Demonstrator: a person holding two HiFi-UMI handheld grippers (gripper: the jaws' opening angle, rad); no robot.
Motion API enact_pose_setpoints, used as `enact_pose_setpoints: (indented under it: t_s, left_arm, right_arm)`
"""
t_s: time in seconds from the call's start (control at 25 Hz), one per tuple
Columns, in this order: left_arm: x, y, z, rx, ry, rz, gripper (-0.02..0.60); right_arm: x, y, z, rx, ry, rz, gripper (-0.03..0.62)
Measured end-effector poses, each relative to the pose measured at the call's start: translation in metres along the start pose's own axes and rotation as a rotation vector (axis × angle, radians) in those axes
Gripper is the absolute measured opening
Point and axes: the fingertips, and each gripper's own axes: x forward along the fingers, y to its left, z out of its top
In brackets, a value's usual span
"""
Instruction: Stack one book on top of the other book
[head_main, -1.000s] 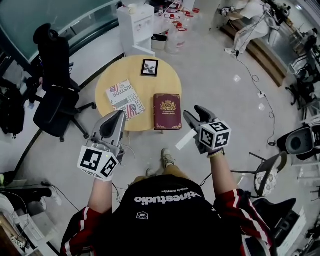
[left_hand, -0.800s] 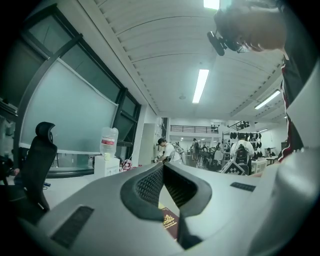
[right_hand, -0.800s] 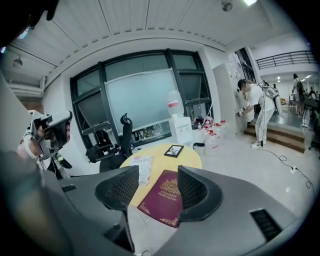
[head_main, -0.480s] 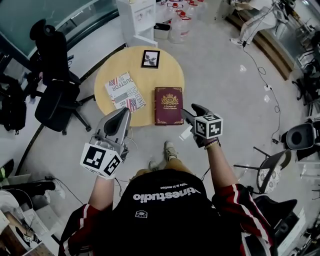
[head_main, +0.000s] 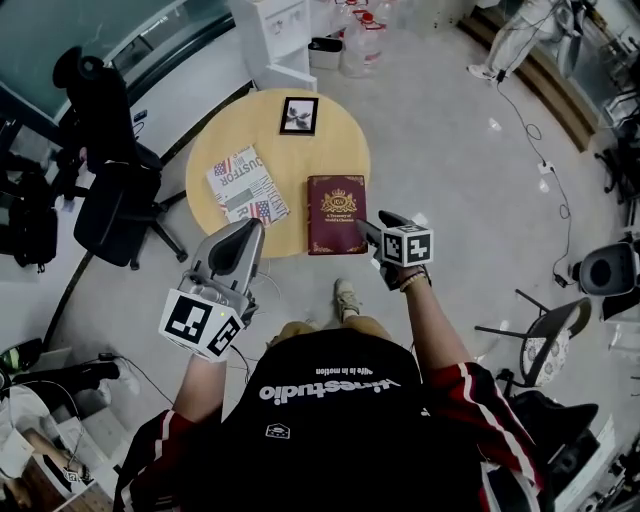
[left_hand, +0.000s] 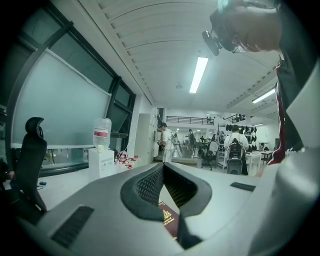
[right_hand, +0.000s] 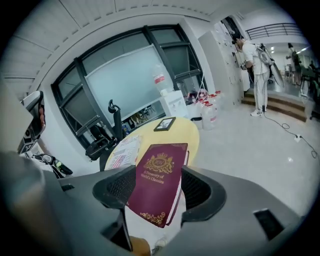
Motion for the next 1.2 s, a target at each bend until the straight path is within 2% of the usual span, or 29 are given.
enact_pose_setpoints:
  t_s: [0.32,0.68,0.96,1.2]
  left_arm:
    - [0.038,-0.013,-0.011,0.002,0.042,-0.006,0.017]
    - [0.061,-0.018,-0.020,0.014,0.084,0.030,0.015]
    - [0.070,-0.019,-0.023,-0.007,0.108,0.050,0.015]
    - [0.075,-0.014,-0.020,0.012,0.125,0.072,0.015]
  right_arm:
    - [0.037,-0.036,-0.038,0.089,0.114,0.033,0.294]
    - [0.067,-0.046,-0.051,0.179,0.191,0.177,0.338]
    - [0.082,-0.040,-0.050,0.306,0.187,0.320,0.362]
    - [0.091,-0.040,-0.055,0.371,0.219,0.378,0.365]
